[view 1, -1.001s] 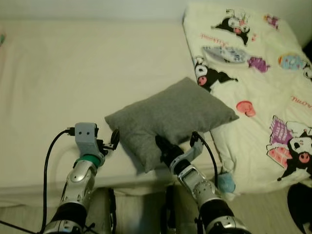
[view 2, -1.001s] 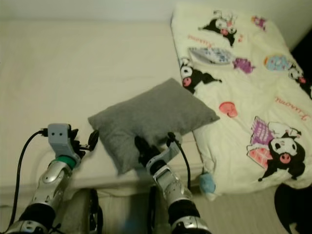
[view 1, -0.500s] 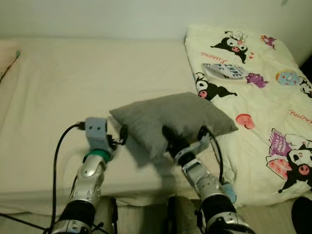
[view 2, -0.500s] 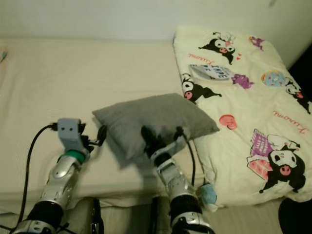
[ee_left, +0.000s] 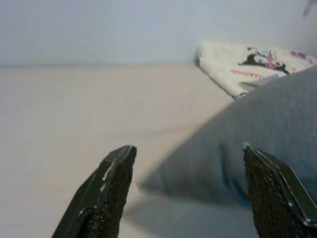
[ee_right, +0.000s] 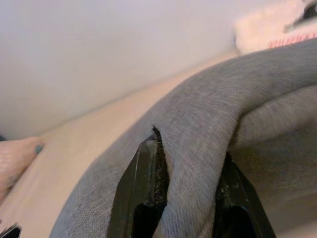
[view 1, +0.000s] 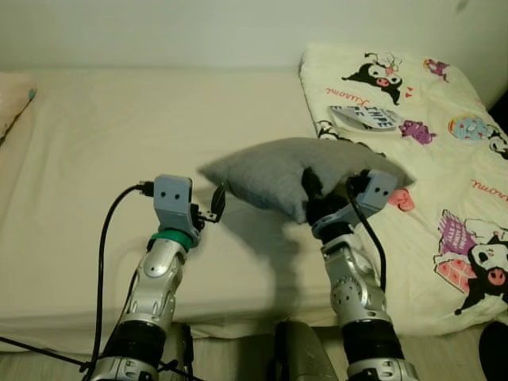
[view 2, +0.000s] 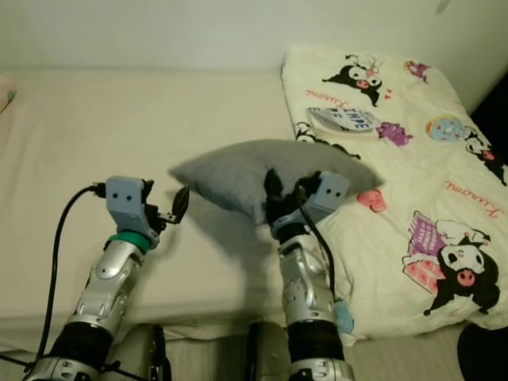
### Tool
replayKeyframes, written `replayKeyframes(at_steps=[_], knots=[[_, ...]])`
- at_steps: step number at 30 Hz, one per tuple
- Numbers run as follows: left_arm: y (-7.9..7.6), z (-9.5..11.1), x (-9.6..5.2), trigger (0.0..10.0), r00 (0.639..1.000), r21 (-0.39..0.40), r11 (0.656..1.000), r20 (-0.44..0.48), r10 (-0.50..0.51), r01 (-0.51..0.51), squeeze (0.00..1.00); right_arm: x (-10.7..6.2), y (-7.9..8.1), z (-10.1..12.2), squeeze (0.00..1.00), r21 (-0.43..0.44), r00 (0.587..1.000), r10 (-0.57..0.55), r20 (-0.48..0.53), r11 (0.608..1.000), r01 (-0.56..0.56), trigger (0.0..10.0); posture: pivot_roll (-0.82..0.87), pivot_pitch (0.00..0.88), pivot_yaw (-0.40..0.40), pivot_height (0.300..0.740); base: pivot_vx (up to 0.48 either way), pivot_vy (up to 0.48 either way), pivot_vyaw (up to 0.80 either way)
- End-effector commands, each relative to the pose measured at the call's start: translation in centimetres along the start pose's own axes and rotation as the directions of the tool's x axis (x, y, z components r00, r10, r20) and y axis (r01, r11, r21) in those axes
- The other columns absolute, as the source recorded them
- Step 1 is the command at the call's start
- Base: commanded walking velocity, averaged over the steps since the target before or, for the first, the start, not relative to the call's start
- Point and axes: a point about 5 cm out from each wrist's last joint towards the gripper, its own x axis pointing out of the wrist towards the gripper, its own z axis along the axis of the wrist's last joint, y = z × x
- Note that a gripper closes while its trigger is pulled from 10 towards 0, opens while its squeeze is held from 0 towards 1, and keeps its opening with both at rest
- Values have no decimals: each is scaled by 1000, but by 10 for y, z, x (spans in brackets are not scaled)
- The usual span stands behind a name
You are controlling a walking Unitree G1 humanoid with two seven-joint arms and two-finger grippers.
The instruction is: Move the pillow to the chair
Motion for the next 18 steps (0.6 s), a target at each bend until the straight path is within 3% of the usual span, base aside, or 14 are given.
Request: replayKeyframes(at_steps=[1, 4, 8, 9, 11, 18], knots=[[2, -4, -5, 10000, 1000, -14, 1000, -23, 8, -8, 0, 4, 9, 22, 0, -65, 993, 43, 106, 997, -37, 10000, -48, 0, 15, 623, 0, 0, 0], [4, 5, -3, 10000, 1000, -20, 1000, 5, 21, -21, 0, 7, 17, 37, 0, -110, 987, 64, 151, 993, -48, 10000, -39, 0, 3, 623, 0, 0, 0], [3, 7, -1, 10000, 1000, -19, 1000, 6, 24, -23, 0, 9, 19, 39, 0, -133, 986, 69, 154, 990, -49, 10000, -37, 0, -1, 623, 0, 0, 0], [1, 7, -1, 10000, 1000, -20, 999, -1, 25, -25, 0, 9, 15, 29, 0, -196, 992, 48, 113, 980, -25, 10000, -32, 0, -9, 623, 0, 0, 0], [-1, 7, -1, 10000, 1000, -23, 999, -3, 27, -27, 0, 7, 10, 20, 0, -230, 997, 7, 71, 973, 9, 10000, -33, 0, -12, 623, 0, 0, 0], [-4, 5, -5, 10000, 999, -19, 999, -20, 41, -41, 0, -5, -4, -1, 0, -242, 997, -73, -35, 968, 63, 10000, -38, 1, -23, 623, 0, 0, 0]])
